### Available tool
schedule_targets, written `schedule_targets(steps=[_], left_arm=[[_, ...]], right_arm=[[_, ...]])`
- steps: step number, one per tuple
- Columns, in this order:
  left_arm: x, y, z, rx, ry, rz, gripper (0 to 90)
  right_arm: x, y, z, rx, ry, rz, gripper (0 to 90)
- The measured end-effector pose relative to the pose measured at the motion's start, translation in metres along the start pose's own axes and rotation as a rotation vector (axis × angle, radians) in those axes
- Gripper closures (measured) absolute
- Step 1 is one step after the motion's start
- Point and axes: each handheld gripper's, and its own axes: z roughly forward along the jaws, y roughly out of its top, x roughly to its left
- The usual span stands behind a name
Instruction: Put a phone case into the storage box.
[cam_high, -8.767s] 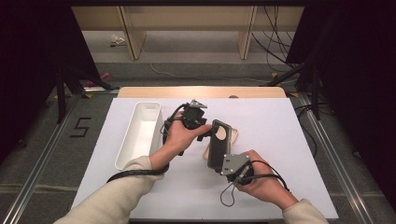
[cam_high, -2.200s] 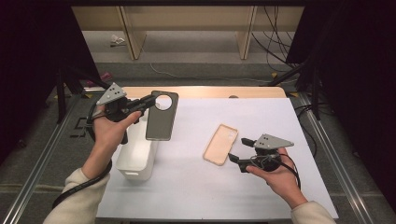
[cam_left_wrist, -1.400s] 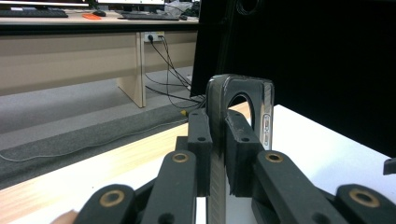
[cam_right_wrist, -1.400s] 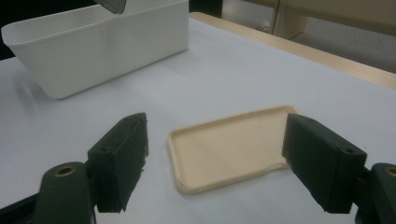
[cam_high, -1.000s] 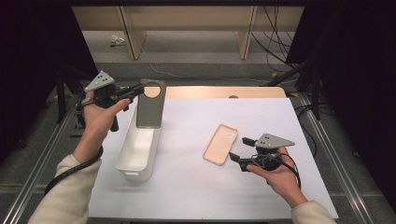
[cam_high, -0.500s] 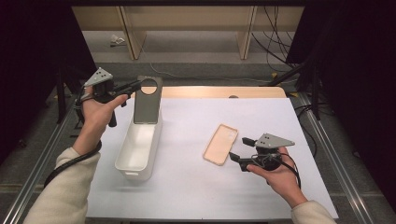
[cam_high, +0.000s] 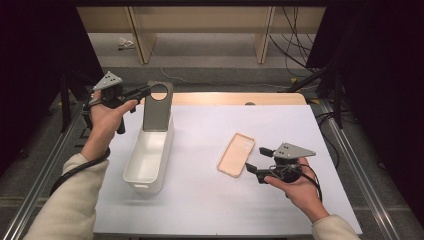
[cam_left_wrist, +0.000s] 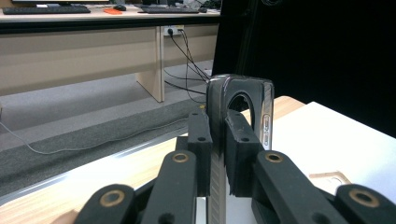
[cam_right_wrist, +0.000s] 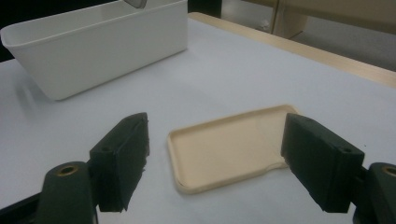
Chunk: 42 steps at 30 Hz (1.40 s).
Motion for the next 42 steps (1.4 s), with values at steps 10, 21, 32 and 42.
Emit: schedule_targets(steps=[10,21,32,42], left_arm=[[0.009,-0.002,0.003,-0.001,0.004,-0.005,81.7],[0.016,-0.010,0.012,0.014,0.005,-0.014,81.7],[0.020,-0.013,0.018,0.023,0.007,-0.018,81.6],[0.025,-0.020,0.022,0.039,0.010,-0.026,81.6]], right_arm=[[0.000,0.000,0.000,0.000,0.000,0.000,24.6],[0.000,0.000,0.000,-0.001,-0.001,-0.001,24.6],[0.000,0.000,-0.001,-0.003,-0.001,-0.001,24.7],[0.000,0.000,0.000,-0.003,-0.001,-0.001,24.7]])
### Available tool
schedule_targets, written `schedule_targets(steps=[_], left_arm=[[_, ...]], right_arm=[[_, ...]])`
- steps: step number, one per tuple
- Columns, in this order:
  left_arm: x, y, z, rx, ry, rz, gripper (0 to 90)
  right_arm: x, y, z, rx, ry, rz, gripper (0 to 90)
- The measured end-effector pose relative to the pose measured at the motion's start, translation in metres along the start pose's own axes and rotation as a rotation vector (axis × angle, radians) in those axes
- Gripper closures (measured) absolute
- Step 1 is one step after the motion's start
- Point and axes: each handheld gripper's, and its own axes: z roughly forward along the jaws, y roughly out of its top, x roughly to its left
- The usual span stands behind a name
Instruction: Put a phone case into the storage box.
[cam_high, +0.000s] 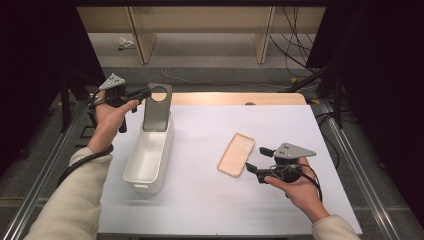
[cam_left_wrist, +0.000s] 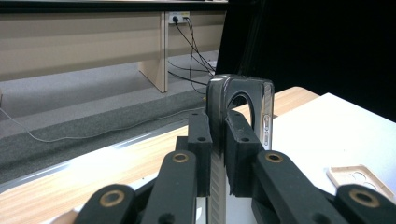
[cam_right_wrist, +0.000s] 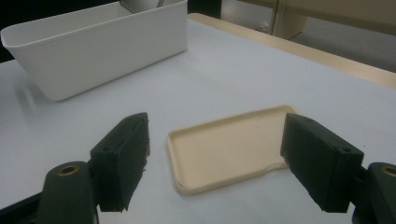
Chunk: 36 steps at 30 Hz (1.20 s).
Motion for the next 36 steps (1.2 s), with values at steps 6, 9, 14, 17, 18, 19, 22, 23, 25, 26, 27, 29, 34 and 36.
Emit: schedule_targets(steps=[6,9,14,17,18,19,22,23,25,26,27,29,34,36], left_arm=[[0.004,-0.004,0.003,0.007,0.002,-0.006,81.6],[0.005,-0.005,0.004,0.010,0.004,-0.007,81.6],[0.008,-0.009,0.006,0.018,0.012,-0.014,81.6],[0.011,-0.012,0.007,0.026,0.020,-0.019,81.6],[0.011,-0.013,0.007,0.028,0.021,-0.022,81.6],[0.012,-0.014,0.008,0.030,0.022,-0.022,81.6],[0.014,-0.016,0.009,0.035,0.024,-0.028,81.6],[0.014,-0.017,0.009,0.035,0.024,-0.030,81.6],[0.015,-0.018,0.010,0.038,0.026,-0.030,81.6],[0.015,-0.018,0.010,0.039,0.025,-0.031,81.6],[0.015,-0.018,0.011,0.039,0.024,-0.031,81.6],[0.015,-0.018,0.012,0.041,0.024,-0.030,81.5],[0.015,-0.020,0.013,0.048,0.025,-0.028,81.5],[0.015,-0.020,0.014,0.048,0.025,-0.030,81.5]], right_arm=[[0.000,0.000,0.000,0.001,0.000,0.000,24.7],[0.000,0.000,0.000,0.000,0.001,0.000,24.7],[0.000,0.000,0.000,0.000,0.000,0.000,24.8],[0.000,0.000,0.000,0.000,0.000,0.001,24.8],[0.000,0.000,0.000,-0.001,0.000,0.001,24.8],[0.000,0.000,0.000,-0.001,0.001,0.001,24.8],[0.000,0.000,0.000,-0.001,0.001,0.001,24.8],[0.000,0.000,0.000,0.000,0.001,0.001,24.9],[0.000,0.000,0.000,-0.001,0.001,0.001,24.9],[0.000,0.000,0.000,-0.001,0.001,0.001,24.9],[0.000,0.000,0.000,-0.001,0.001,0.001,24.9],[0.000,0.000,0.000,0.000,0.001,0.001,24.9],[0.000,0.000,-0.001,-0.001,0.000,0.001,25.0],[0.000,0.000,-0.001,-0.001,0.001,0.002,25.0]])
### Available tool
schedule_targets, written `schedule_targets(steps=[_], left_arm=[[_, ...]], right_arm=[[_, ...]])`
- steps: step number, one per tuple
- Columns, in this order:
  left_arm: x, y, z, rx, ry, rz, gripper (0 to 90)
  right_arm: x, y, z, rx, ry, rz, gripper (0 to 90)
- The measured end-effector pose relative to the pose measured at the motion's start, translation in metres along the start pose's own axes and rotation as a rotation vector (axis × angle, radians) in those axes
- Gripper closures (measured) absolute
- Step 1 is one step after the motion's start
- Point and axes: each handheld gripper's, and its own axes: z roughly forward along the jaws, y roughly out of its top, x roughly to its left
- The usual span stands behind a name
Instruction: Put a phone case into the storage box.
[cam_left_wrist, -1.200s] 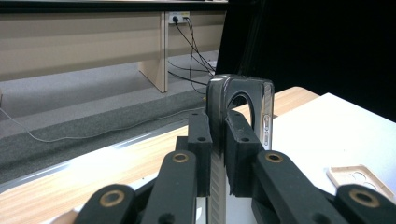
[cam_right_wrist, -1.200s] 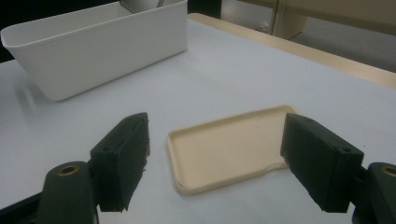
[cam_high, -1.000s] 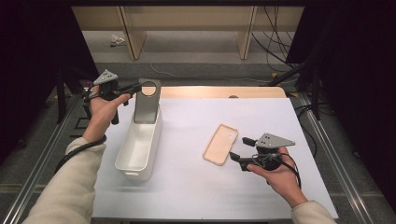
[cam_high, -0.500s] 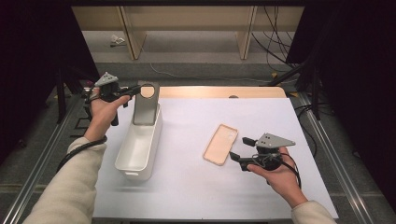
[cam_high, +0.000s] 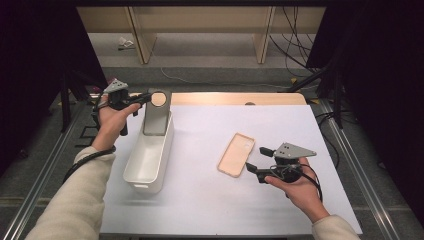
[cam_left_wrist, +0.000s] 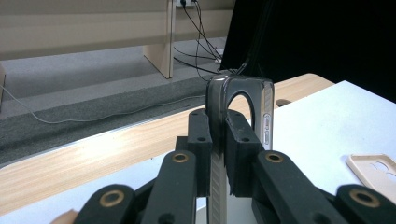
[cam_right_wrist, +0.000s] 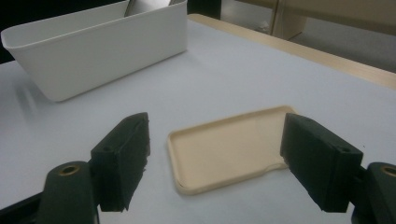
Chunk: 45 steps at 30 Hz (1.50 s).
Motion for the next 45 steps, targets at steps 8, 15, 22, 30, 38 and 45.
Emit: schedule_targets(steps=[8,15,22,30,38,45], left_arm=[[0.002,-0.003,0.003,0.008,0.005,-0.007,81.4],[0.004,-0.006,0.005,0.019,0.005,-0.012,81.4],[0.005,-0.009,0.008,0.029,0.010,-0.020,81.3],[0.008,-0.015,0.010,0.042,0.016,-0.033,81.3],[0.009,-0.017,0.013,0.055,0.021,-0.033,81.2],[0.011,-0.018,0.013,0.061,0.023,-0.037,81.0]], right_arm=[[0.000,0.000,0.000,0.000,0.000,0.000,25.1],[0.000,0.000,0.000,0.001,0.000,0.000,25.1],[0.000,0.000,0.000,0.000,0.000,0.001,25.1],[0.000,0.000,0.000,-0.001,0.001,0.001,25.2],[0.000,0.000,0.000,0.000,0.001,0.003,25.2],[0.000,0.000,0.000,0.001,0.001,0.003,25.2]])
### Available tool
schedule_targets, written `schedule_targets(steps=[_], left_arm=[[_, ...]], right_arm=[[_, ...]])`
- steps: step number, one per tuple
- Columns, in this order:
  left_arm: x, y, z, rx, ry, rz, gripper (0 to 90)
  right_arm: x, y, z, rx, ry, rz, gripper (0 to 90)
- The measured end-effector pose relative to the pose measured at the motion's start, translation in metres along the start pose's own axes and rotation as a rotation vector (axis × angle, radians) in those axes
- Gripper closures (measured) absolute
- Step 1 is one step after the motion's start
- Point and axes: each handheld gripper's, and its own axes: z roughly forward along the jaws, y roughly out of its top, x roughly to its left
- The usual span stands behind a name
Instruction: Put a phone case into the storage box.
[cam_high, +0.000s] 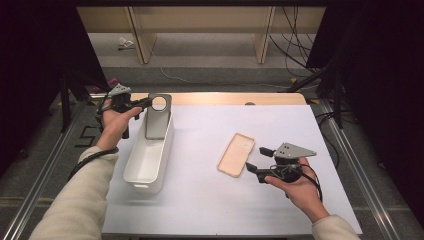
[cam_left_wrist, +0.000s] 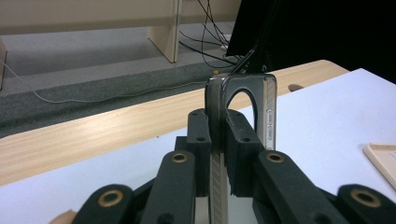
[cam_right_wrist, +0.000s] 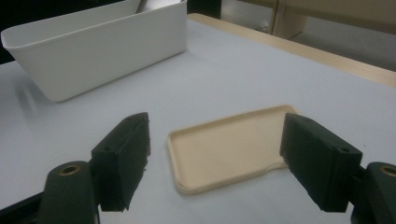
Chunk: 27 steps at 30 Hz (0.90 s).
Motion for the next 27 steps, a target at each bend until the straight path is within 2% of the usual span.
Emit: schedule_targets(steps=[9,27], left_arm=[[0.0019,-0.0022,0.0009,0.010,0.006,-0.005,80.3],[0.0030,-0.0055,0.0052,0.044,0.055,0.020,77.5]], right_arm=[[0.0001,-0.0001,0.0001,0.002,0.003,0.001,25.2],[0.0000,-0.0002,0.0002,0.002,0.002,0.003,25.2]])
